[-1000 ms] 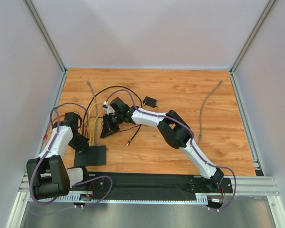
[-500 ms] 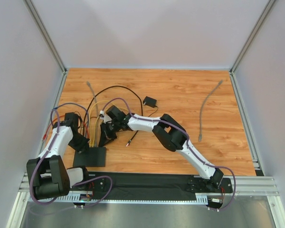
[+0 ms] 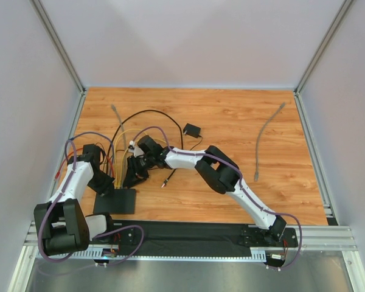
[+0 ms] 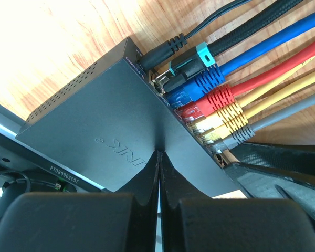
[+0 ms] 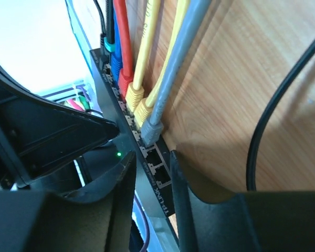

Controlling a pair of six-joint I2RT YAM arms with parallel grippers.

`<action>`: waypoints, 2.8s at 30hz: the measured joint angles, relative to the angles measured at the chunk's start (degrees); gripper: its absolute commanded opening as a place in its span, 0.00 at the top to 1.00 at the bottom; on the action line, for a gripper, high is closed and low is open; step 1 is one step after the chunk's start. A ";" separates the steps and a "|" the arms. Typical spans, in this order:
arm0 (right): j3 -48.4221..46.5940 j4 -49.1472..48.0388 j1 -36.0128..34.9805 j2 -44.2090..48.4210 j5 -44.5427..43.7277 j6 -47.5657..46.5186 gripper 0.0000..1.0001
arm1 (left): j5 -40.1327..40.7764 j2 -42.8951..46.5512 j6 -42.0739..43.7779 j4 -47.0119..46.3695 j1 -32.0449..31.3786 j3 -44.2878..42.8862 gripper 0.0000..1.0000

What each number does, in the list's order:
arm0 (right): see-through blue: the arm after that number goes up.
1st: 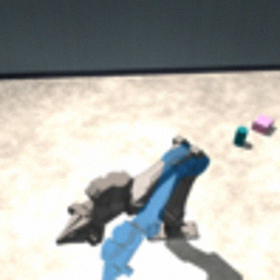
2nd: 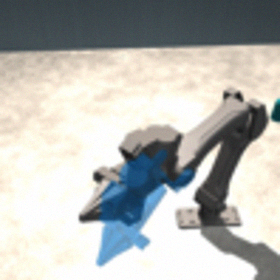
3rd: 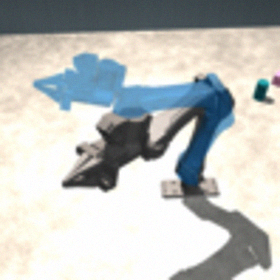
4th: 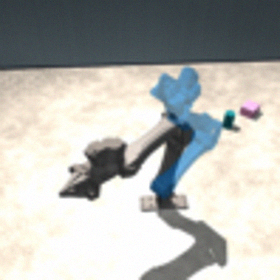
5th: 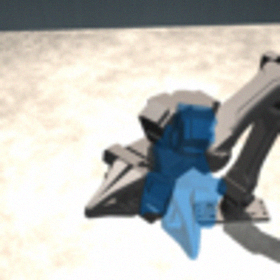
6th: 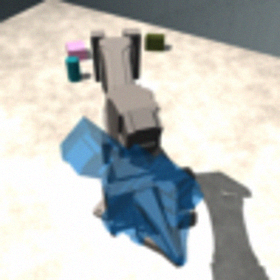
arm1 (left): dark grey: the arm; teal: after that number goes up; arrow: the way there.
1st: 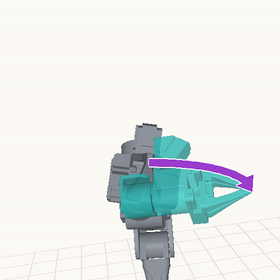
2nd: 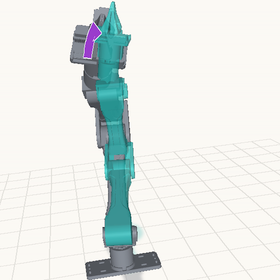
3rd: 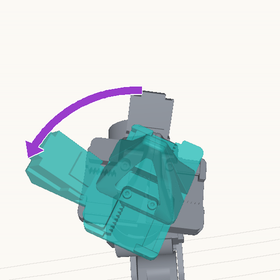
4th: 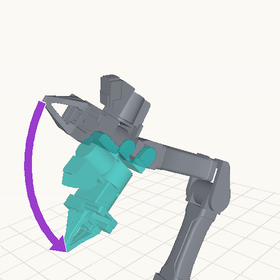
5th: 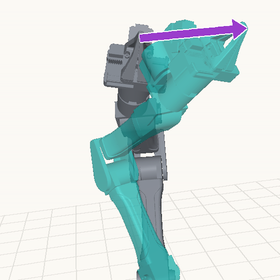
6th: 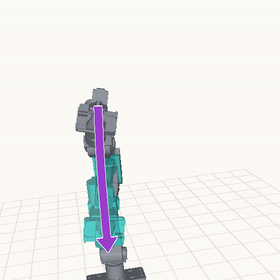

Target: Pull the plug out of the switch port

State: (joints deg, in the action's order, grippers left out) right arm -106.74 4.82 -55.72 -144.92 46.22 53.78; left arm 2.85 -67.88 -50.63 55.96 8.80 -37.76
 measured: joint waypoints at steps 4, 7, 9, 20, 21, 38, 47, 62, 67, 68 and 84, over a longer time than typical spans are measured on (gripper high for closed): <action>0.02 -2.64 0.13 -0.02 0.57 1.60 0.64 | 0.00 0.00 0.00 0.00 0.00 0.00 1.00; 0.04 -4.37 0.20 -0.07 1.03 2.84 0.66 | -0.02 0.00 0.00 0.00 0.00 0.00 1.00; 0.02 -5.55 0.20 -0.13 1.38 3.76 0.68 | -0.02 0.00 0.00 0.00 0.00 0.00 1.00; 0.02 -6.45 0.20 -1.49 1.81 4.66 0.69 | 0.00 0.04 0.00 0.02 0.00 0.00 1.00; 0.02 -6.19 0.20 -1.62 1.81 4.50 0.69 | 0.00 0.04 0.00 0.02 0.00 0.00 1.00; -2.56 -5.11 -0.85 -3.98 2.34 4.96 0.84 | 0.00 0.04 0.00 0.09 0.02 0.00 1.00; -2.05 -10.58 -0.85 -5.29 3.76 7.78 1.00 | 0.00 -0.50 -0.07 0.42 0.04 -0.02 1.00; 1.84 -14.47 -0.79 -3.67 0.35 9.97 1.00 | -0.92 -6.58 -0.20 3.02 0.24 -2.69 1.00; -2.14 -5.49 -0.98 -3.69 -0.76 7.69 1.00 | -1.40 -6.91 -0.20 3.76 0.24 -2.69 1.00; -2.56 -4.48 -0.98 -3.69 -0.98 7.34 1.00 | -1.44 -6.93 -0.20 3.87 0.24 -2.69 1.00; -6.69 0.85 1.09 -4.07 -6.38 8.28 1.00 | -1.55 -7.30 -0.20 4.98 0.24 -2.54 1.00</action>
State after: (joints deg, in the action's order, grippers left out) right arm -113.43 5.67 -54.63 -148.99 39.83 62.06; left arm 1.30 -75.18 -50.83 60.95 9.04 -40.29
